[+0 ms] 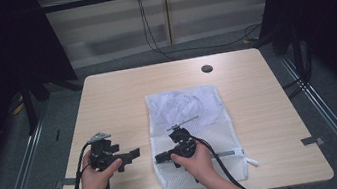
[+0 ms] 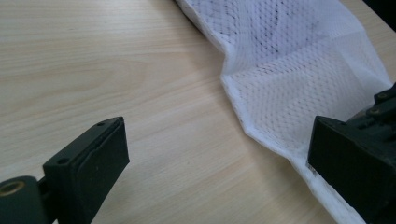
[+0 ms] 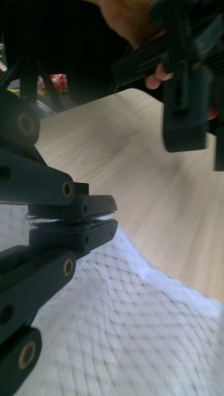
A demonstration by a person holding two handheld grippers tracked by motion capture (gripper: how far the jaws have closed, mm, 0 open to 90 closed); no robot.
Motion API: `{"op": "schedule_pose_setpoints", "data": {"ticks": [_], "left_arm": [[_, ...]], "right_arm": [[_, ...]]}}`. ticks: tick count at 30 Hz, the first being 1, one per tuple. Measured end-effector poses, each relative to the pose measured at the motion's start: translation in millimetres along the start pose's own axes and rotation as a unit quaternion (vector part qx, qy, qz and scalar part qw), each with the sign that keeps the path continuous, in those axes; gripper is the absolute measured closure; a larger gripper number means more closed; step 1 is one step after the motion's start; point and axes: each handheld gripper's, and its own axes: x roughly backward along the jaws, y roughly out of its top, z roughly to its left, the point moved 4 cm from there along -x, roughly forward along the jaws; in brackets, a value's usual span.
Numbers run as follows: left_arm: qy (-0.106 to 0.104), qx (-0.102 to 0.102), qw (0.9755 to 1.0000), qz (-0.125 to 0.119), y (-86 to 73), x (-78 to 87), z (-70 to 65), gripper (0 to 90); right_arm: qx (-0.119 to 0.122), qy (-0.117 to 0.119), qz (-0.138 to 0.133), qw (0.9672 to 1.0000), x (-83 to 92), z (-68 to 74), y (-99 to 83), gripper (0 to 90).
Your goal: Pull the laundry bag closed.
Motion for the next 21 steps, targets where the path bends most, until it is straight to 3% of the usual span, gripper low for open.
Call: {"op": "schedule_pose_setpoints", "data": {"ticks": [13,21], "left_arm": [[-0.046,0.006,0.9989,0.006,-2.7,-5.2,-13.7,3.9],[-0.072,0.005,0.9973,0.012,-4.7,-10.1,-24.1,3.0]], "right_arm": [[-0.022,0.014,-0.032,0.9992,20.9,-2.6,8.6,87.1],[-0.019,0.011,-0.041,0.9989,26.1,-3.8,11.5,87.1]]}}
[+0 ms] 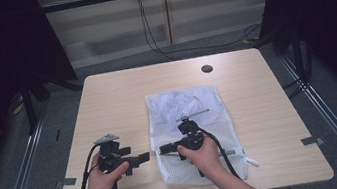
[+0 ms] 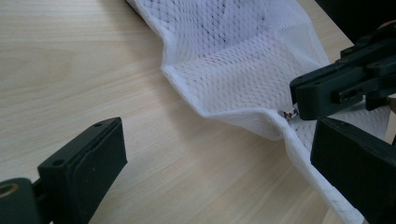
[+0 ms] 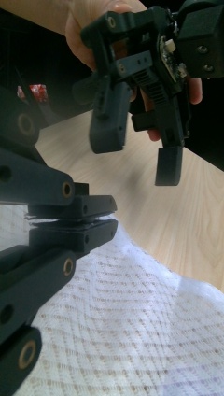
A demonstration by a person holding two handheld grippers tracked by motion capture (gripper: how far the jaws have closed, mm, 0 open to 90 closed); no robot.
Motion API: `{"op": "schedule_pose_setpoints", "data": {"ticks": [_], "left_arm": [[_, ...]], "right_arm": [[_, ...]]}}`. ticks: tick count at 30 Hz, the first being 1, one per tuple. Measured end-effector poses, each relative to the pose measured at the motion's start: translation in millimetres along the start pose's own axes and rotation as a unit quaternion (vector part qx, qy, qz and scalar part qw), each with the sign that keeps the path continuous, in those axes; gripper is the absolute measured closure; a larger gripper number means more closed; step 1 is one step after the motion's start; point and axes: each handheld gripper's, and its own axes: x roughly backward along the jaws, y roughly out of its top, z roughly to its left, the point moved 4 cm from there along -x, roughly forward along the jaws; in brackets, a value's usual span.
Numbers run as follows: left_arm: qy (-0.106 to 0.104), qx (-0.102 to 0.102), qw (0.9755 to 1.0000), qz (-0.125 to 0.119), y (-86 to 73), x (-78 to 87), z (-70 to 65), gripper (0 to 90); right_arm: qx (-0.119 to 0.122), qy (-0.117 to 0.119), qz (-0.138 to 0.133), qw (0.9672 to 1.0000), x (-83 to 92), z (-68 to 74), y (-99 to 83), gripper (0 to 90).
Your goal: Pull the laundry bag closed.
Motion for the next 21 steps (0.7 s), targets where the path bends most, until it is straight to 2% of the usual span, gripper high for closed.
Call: {"op": "schedule_pose_setpoints", "data": {"ticks": [6,12,17,19,21], "left_arm": [[-0.017,-0.004,0.9998,0.005,-0.9,-3.5,-5.7,2.6],[-0.040,0.006,0.9991,0.013,-1.4,-8.0,-11.8,2.1],[-0.047,0.012,0.9988,0.011,-1.3,-9.4,-15.1,2.2],[-0.048,0.009,0.9988,0.012,-1.1,-9.5,-15.2,2.8],[-0.056,0.010,0.9983,0.013,-1.6,-10.3,-17.7,4.1]], "right_arm": [[-0.002,-0.002,-0.005,1.0000,3.1,0.5,2.1,87.1],[0.003,-0.004,-0.007,1.0000,3.7,0.6,2.3,87.1],[0.003,-0.006,-0.007,1.0000,4.8,1.5,2.9,87.1],[0.005,-0.009,-0.007,0.9999,5.3,1.8,3.5,87.1],[0.008,-0.010,-0.008,0.9999,5.8,2.1,4.4,87.2]]}}
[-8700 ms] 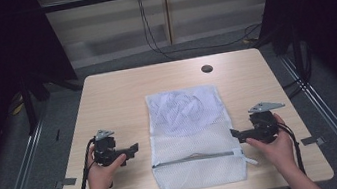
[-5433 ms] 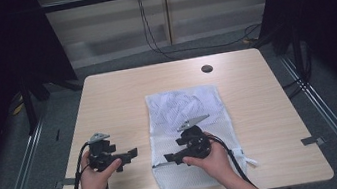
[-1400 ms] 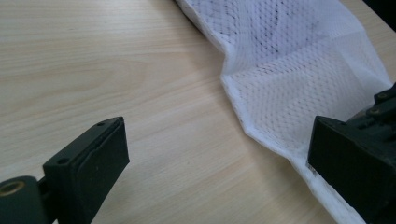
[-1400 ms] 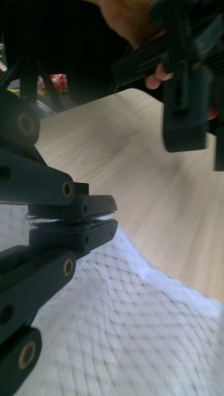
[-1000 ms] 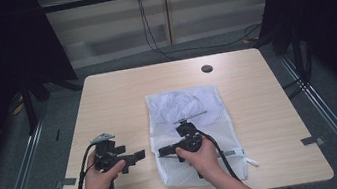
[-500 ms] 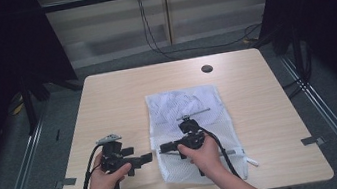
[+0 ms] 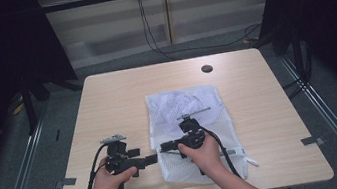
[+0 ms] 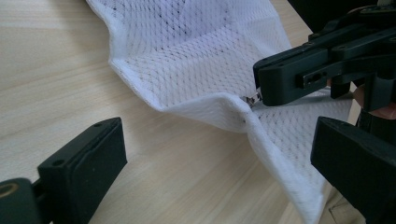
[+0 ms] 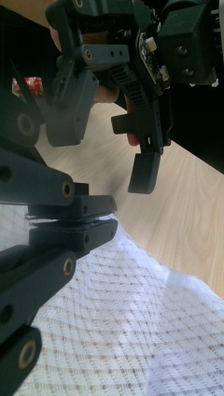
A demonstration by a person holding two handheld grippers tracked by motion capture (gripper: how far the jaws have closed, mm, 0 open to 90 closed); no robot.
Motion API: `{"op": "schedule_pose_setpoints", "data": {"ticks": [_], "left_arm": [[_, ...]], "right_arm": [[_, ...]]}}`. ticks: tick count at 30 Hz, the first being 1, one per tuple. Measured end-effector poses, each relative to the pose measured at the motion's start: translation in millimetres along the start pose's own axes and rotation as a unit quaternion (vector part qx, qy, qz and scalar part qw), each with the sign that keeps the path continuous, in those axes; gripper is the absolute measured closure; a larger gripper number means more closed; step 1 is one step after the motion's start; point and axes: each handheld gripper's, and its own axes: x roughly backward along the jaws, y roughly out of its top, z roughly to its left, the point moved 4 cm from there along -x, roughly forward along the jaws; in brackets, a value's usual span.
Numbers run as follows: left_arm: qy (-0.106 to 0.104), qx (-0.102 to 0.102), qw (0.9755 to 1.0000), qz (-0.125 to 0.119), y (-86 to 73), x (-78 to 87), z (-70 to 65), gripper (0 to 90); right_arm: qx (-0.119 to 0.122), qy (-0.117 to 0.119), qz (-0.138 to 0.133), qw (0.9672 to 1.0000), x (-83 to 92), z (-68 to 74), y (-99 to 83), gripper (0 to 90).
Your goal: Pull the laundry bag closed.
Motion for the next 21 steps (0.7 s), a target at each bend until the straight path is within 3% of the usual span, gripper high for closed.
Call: {"op": "schedule_pose_setpoints", "data": {"ticks": [3,8,15,21], "left_arm": [[-0.004,-0.016,0.9998,0.009,-1.4,-1.6,-2.5,6.5],[-0.023,-0.002,0.9997,-0.001,-0.6,-2.1,-5.8,15.1],[-0.024,-0.015,0.9995,0.012,-2.9,-4.1,-5.3,19.7],[-0.035,-0.018,0.9992,0.004,-4.0,-6.8,-5.9,26.0]], "right_arm": [[-0.001,0.000,-0.001,1.0000,0.1,1.4,1.0,87.1],[0.004,-0.001,-0.001,1.0000,-0.5,3.2,1.7,87.1],[0.005,-0.002,0.000,1.0000,-1.0,4.7,2.4,87.1],[0.009,0.002,-0.001,1.0000,-1.6,6.5,2.4,87.2]]}}
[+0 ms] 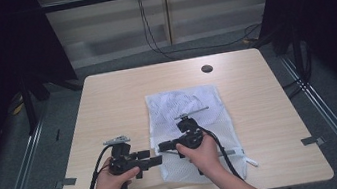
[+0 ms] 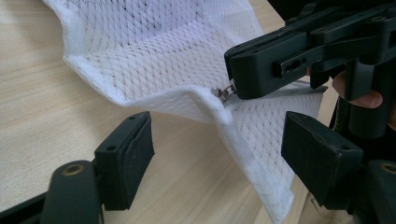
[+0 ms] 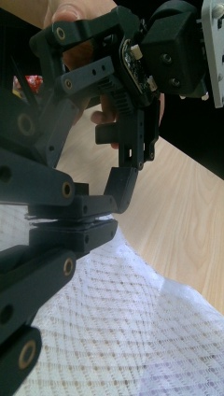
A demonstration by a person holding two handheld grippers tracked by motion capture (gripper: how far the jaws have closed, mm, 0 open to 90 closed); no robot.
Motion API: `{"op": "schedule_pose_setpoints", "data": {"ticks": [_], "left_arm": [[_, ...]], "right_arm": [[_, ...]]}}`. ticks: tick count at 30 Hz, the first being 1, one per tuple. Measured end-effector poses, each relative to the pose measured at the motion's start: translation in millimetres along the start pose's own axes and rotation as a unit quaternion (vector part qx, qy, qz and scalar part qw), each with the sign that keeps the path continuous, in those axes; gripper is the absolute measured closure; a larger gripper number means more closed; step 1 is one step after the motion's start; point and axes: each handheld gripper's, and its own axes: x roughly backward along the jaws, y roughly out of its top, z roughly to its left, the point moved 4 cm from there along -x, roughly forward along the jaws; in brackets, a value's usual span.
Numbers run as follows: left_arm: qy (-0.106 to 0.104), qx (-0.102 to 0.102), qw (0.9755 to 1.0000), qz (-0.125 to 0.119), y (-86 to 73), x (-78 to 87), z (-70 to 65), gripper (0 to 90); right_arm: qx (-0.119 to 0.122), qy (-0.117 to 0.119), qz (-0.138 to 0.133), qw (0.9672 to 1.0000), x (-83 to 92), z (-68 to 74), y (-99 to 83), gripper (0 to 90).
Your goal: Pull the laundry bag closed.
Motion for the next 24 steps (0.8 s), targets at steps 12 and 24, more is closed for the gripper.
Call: {"op": "schedule_pose_setpoints", "data": {"ticks": [12,24], "left_arm": [[-0.004,0.017,0.9996,0.020,-2.3,-8.0,-0.2,29.8],[-0.017,0.027,0.9990,0.033,-3.0,-17.1,-3.5,40.1]], "right_arm": [[0.000,0.003,-0.001,1.0000,-0.5,1.6,0.4,87.2],[-0.001,0.006,-0.001,1.0000,-2.7,3.7,0.0,87.2]]}}
